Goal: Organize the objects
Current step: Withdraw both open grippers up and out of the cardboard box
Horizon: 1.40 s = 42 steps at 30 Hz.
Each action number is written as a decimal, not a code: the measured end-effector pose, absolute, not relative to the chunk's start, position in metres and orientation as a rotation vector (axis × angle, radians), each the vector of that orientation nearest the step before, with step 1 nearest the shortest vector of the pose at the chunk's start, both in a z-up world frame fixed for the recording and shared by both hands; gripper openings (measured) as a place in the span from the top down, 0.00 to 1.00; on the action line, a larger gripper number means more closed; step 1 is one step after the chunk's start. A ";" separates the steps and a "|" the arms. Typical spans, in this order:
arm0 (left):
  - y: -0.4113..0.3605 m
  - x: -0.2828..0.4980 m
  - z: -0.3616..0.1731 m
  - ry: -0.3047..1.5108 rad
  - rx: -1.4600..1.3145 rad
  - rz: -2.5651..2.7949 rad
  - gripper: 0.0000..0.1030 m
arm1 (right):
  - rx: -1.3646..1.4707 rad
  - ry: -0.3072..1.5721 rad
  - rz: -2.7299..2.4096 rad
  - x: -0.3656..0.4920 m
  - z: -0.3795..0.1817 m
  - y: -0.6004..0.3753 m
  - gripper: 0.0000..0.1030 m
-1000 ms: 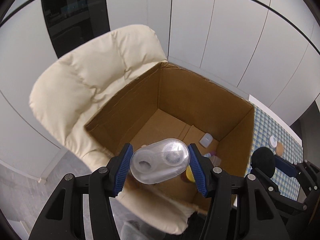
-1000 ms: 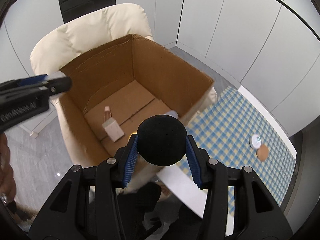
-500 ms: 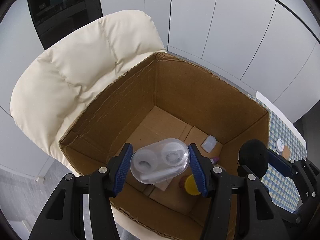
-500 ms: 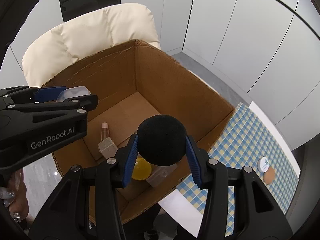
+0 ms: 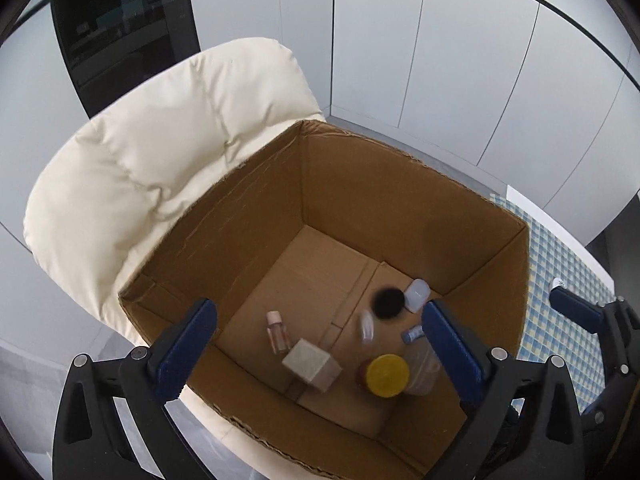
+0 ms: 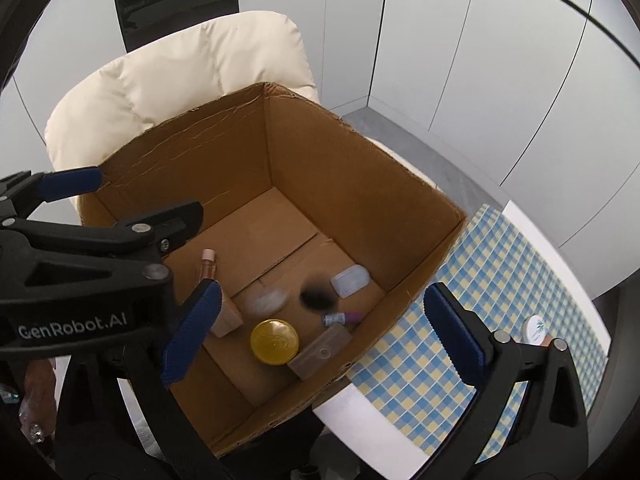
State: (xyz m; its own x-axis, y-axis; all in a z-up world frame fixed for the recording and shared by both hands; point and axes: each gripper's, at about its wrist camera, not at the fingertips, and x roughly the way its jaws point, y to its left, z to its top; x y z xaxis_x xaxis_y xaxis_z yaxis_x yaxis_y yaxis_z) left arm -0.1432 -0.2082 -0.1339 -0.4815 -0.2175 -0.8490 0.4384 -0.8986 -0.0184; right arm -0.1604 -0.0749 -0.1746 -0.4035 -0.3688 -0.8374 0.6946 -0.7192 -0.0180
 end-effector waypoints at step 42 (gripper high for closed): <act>-0.199 -0.068 -0.102 0.360 1.302 -2.348 0.01 | 1.237 0.312 -2.171 -0.128 -0.147 -0.027 0.00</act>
State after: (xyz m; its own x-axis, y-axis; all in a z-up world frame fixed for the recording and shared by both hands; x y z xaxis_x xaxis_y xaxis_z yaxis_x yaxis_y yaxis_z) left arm -0.0678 -0.1994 -0.1016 -0.4669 -0.2413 -0.8508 0.4853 -0.8741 -0.0184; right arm -0.1277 -0.0266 -0.1473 -0.3744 -0.3934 -0.8397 0.6138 -0.7839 0.0936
